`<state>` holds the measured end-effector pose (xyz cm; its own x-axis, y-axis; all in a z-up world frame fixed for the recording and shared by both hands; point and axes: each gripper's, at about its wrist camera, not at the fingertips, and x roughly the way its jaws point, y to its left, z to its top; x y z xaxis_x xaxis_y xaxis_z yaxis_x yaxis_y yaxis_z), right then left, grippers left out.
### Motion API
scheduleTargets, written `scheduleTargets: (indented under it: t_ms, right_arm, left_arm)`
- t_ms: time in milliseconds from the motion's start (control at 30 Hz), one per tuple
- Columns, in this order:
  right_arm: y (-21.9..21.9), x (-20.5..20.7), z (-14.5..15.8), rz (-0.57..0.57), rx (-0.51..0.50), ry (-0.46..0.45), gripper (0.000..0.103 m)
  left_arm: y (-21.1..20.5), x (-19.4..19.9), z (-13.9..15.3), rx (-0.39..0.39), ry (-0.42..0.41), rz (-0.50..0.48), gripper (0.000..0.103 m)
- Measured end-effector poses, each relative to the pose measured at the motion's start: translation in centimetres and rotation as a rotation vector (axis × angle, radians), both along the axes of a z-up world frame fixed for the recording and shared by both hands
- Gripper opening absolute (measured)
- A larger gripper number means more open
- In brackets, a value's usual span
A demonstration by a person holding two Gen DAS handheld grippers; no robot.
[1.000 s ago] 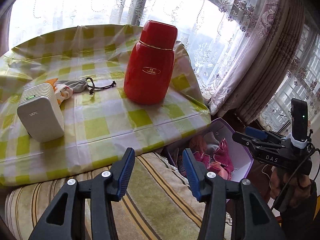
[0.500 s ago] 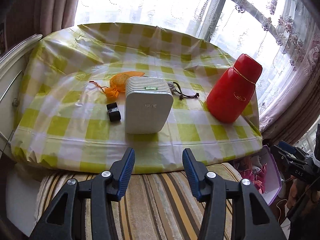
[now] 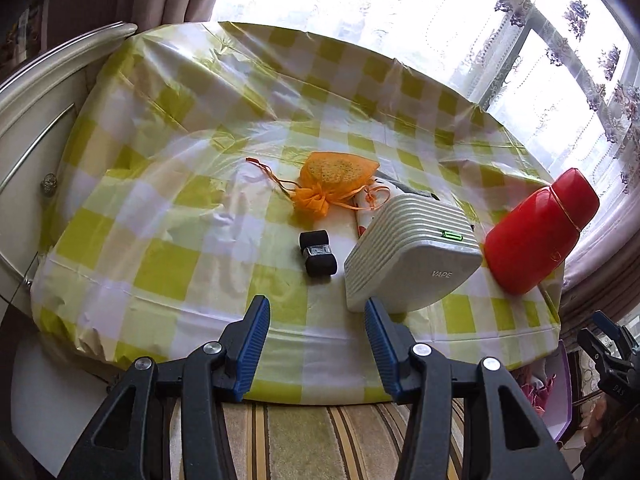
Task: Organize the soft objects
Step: 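Move both open grippers back over the remaining items on the table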
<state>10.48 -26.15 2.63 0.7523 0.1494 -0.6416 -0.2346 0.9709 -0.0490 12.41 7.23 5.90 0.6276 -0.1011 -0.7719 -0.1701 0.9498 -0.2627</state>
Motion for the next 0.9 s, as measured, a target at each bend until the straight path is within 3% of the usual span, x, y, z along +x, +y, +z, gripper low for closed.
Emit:
scheduleTargets:
  t_ms: [267, 467, 733, 900]
  right_arm:
    - [2.1, 2.7, 0.0, 0.053, -0.029, -0.006, 0.094]
    - [3.6, 4.6, -0.4, 0.119, -0.027, 0.019, 0.094]
    - [5.0, 7.1, -0.7, 0.195, 0.000, 0.042, 0.094]
    - [5.8, 9.0, -0.4, 0.248, -0.010, 0.057, 0.094]
  left_arm:
    - [1.9, 4.7, -2.9, -0.086, 0.060, -0.048, 0.050]
    - [2.1, 7.4, -4.4, -0.078, 0.086, -0.097, 0.050]
    - [1.2, 9.2, -5.6, 0.079, 0.061, -0.356, 0.051]
    - [-0.3, 9.6, -6.6, 0.240, 0.053, -0.565, 0.054]
